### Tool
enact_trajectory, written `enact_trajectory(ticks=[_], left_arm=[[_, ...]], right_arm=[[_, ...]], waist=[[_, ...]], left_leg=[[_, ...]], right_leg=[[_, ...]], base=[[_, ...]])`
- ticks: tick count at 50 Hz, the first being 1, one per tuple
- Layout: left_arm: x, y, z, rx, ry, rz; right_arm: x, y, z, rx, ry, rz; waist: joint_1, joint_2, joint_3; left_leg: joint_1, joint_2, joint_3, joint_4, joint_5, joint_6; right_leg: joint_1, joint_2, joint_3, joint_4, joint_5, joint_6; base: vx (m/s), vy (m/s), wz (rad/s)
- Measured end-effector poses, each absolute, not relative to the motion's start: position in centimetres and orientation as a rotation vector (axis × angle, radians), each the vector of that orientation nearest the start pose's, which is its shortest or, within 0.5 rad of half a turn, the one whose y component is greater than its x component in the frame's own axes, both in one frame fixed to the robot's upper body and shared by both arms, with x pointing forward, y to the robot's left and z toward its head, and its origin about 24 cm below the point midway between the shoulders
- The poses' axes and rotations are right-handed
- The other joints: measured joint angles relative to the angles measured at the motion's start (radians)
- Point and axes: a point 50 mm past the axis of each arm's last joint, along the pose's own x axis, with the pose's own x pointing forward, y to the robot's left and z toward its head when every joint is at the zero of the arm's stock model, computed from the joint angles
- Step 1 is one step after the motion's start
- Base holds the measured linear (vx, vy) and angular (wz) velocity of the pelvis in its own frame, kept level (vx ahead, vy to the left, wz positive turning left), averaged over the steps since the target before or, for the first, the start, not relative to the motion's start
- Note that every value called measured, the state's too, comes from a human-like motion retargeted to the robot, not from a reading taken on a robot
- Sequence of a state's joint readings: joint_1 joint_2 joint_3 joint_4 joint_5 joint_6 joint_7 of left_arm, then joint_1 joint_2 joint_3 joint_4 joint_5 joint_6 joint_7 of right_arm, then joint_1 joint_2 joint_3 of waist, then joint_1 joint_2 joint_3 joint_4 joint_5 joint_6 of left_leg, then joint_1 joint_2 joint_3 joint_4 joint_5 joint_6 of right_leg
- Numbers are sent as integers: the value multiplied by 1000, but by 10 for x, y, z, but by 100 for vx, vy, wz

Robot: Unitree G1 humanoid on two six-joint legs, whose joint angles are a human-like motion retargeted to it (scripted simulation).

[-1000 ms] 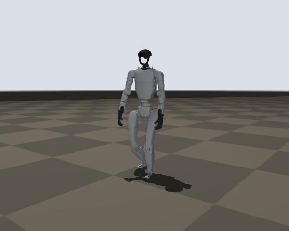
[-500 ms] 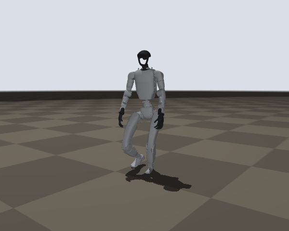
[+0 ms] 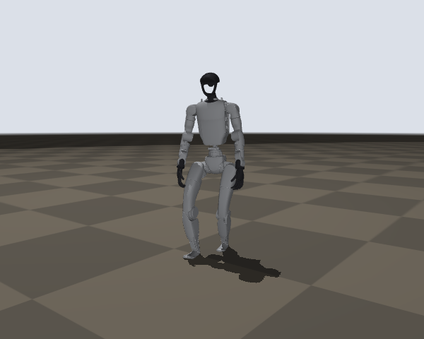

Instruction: Walk

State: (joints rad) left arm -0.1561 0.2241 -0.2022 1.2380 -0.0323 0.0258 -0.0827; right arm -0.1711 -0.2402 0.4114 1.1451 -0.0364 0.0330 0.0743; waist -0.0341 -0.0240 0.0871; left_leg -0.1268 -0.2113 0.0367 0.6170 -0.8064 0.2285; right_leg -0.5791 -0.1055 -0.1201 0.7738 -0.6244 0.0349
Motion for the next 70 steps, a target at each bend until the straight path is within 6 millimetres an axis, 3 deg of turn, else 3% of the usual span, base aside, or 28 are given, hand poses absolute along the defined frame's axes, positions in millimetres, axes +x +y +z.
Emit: enact_trajectory(ticks=[8,13,23,31,35,37,40,42,47,52,62,70], left_arm=[[134,217,-153,253,1167,-94],[140,210,-153,233,1150,-104],[147,217,-149,238,1124,-60],[162,217,-143,258,1076,-34],[176,215,-137,277,1030,-34],[190,212,-131,289,993,-40],[204,206,-125,309,949,-56],[212,201,-122,321,925,-69],[227,190,-114,339,881,-101],[234,184,-111,343,872,-128],[224,183,-118,311,924,-138],[213,184,-124,282,961,-124]], right_arm=[[166,-196,-142,-464,1041,283],[168,-197,-141,-443,1030,251],[168,-200,-141,-410,1013,186],[165,-205,-142,-414,1017,147],[163,-209,-142,-432,1025,133],[168,-214,-139,-446,1021,120],[169,-220,-138,-464,1027,106],[169,-223,-138,-473,1031,98],[167,-229,-137,-486,1044,84],[161,-230,-140,-486,1066,92],[150,-231,-143,-481,1092,131],[147,-231,-144,-476,1095,151]], waist=[[6,-27,-3],[8,-37,-10],[6,-31,-25],[-3,21,-15],[-5,78,0],[-5,124,14],[-10,146,29],[-14,150,37],[-20,142,50],[-16,124,54],[1,80,56],[-7,55,50]], left_leg=[[27,-27,-24,12,-21,17],[43,-32,-37,19,-31,19],[82,10,-56,64,-39,-22],[85,119,-68,272,-58,-121],[66,220,-68,448,-41,-197],[51,295,-72,539,0,-246],[25,352,-61,658,166,-315],[3,374,-53,724,228,-330],[-57,415,-23,830,252,-302],[-109,425,7,840,194,-250],[-164,344,37,634,35,-183],[-159,260,44,437,3,-164]], right_leg=[[-25,-9,16,25,15,6],[-25,-6,24,21,28,8],[28,46,26,-8,46,-12],[93,153,-3,28,-4,-73],[130,242,-33,42,-25,-116],[167,309,-51,-5,-13,-141],[184,347,-60,6,-24,-165],[188,357,-61,25,-36,-177],[193,358,-57,65,-68,-188],[203,336,-45,90,-94,-180],[231,263,-9,103,-127,-132],[245,211,19,97,-142,-96]], base=[[13,-5,11],[15,-6,8],[20,-8,2],[20,-8,-8],[19,-6,-11],[19,-5,-13],[15,-4,-3],[14,-2,0],[14,-1,-2],[12,0,-7],[9,1,-11],[8,4,-7]])
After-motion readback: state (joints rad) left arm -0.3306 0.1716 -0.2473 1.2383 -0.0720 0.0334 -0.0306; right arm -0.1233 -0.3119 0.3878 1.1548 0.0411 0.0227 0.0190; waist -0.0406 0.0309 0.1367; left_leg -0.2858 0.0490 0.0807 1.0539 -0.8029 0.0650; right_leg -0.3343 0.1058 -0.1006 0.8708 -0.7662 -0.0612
